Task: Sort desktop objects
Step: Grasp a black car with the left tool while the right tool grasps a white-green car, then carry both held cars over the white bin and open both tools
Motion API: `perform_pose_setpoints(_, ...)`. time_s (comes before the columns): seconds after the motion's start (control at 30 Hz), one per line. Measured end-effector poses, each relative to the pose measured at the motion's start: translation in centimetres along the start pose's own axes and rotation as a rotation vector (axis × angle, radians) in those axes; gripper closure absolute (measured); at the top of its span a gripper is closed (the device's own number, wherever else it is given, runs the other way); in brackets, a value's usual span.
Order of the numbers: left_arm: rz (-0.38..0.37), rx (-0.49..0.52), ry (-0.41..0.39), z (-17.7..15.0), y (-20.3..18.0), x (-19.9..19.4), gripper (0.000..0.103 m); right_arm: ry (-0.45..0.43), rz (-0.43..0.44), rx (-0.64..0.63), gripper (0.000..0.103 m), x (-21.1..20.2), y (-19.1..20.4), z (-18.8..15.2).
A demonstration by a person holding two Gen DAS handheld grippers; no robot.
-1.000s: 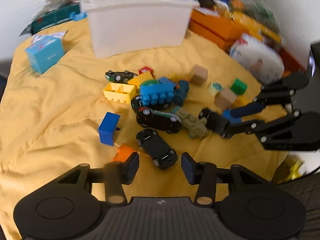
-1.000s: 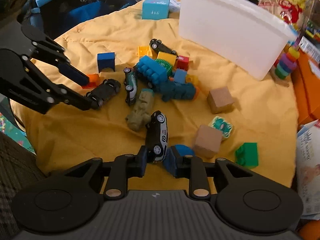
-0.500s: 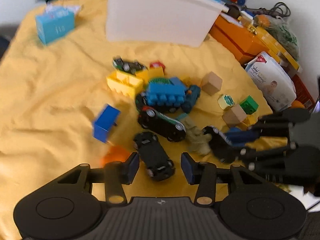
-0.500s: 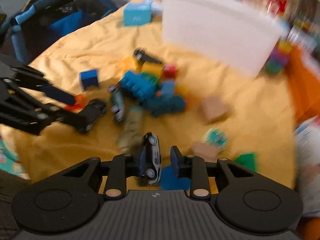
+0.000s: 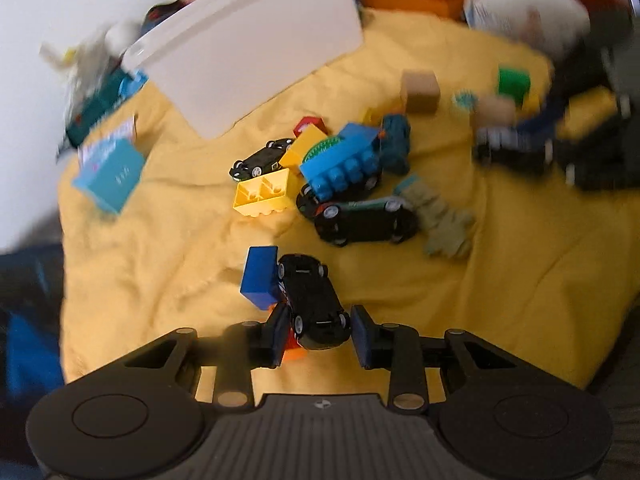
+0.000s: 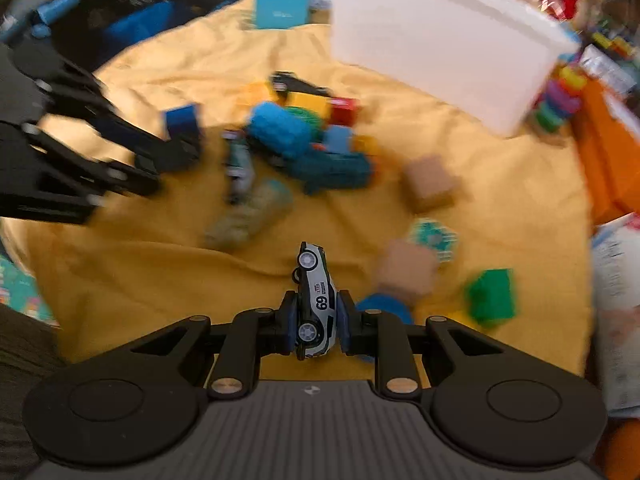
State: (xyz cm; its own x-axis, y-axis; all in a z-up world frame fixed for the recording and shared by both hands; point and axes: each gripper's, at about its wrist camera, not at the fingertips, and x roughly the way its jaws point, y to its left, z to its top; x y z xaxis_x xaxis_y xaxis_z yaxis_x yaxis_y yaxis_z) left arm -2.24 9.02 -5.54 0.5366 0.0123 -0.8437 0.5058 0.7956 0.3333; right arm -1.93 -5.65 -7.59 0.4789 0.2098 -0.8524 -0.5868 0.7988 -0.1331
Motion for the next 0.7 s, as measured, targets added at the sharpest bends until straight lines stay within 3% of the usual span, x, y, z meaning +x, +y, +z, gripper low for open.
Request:
perform_pose_setpoints(0.13,0.039,0.127,-0.004,0.3,-2.2,0.3,0.066,-0.015,-0.108,-0.132,0.080,0.2,1.4,0.2)
perform_pose_setpoints(0.23,0.029,0.220,-0.061,0.0,-4.2,-0.5,0.055,-0.030,-0.134,-0.216,0.079,0.1,2.9,-0.5)
perform_pose_setpoints(0.3,0.013,0.243,-0.095,-0.3,-5.0,-1.0,0.053,-0.063,-0.117,-0.231,0.071,-0.5,3.3,-0.9)
perform_pose_setpoints(0.43,-0.071,0.136,-0.122,0.3,-4.2,-1.7,0.052,-0.112,-0.015,-0.177,0.069,-1.8,2.8,-1.1)
perform_pose_setpoints(0.63,-0.304,-0.046,-0.113,0.5,-3.6,-2.0,0.052,-0.111,0.092,-0.141,0.067,-2.3,3.1,-1.5)
perform_pose_setpoints(0.7,-0.298,-0.069,-0.114,0.3,-3.8,-2.2,0.052,-0.106,0.097,-0.146,0.067,-2.4,3.2,-1.4)
